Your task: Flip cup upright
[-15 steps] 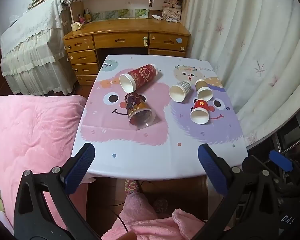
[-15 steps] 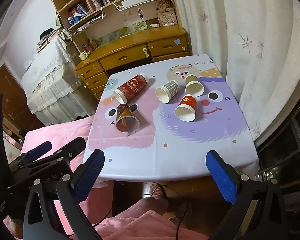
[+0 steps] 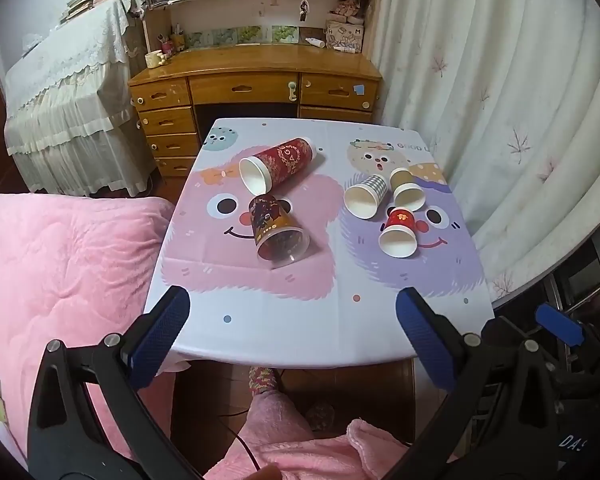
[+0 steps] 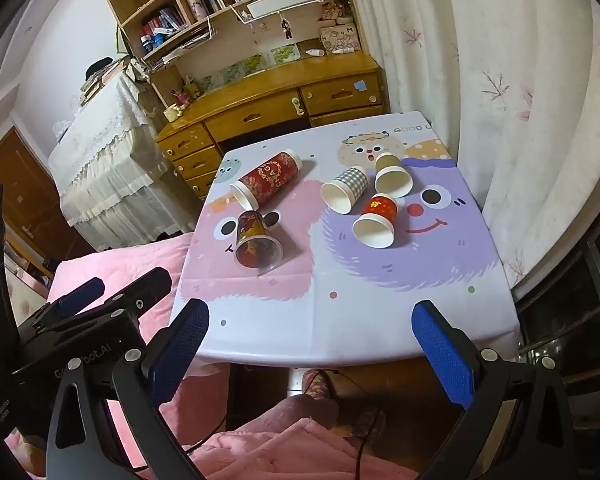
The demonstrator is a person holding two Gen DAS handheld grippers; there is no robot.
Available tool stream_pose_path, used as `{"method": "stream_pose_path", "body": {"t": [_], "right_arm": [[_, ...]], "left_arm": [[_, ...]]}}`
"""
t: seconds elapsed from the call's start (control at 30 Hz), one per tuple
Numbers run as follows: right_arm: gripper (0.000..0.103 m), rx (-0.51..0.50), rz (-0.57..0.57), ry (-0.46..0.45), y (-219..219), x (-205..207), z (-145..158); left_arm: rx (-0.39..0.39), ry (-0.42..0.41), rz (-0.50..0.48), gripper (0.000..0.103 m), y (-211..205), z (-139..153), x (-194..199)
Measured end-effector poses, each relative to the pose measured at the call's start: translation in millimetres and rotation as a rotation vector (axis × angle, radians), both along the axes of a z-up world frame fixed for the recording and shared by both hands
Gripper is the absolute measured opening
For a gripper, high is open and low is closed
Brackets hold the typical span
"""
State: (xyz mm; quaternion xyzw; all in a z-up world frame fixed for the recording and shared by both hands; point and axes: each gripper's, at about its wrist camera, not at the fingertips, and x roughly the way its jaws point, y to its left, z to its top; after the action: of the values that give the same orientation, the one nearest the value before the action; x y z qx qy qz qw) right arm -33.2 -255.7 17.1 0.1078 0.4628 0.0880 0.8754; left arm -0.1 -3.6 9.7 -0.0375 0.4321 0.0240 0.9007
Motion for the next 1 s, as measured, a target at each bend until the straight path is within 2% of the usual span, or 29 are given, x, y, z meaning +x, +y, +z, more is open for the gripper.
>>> {"method": "stream_pose_path", "body": {"t": [0.3,0.67,1.0], "right_arm": [[0.103,0.004,-0.002,-0.014,-3.5,-1.6,2.1],[0.103,0.004,0.023,-0.065,-9.7,-5.5,21.4],[0.103,0.005,0.039,-0.1,-0.9,-24.3,24.6]], "left_arm": [[0.019,0.001,0.022,0.102,0.3,4.3,-0.1],[-0.013,-0.041,0.038,0.102,2.9,8.4,-9.4],[0.013,-0.07,0.06,0.102,-2.0,16.9,-23.7]]}}
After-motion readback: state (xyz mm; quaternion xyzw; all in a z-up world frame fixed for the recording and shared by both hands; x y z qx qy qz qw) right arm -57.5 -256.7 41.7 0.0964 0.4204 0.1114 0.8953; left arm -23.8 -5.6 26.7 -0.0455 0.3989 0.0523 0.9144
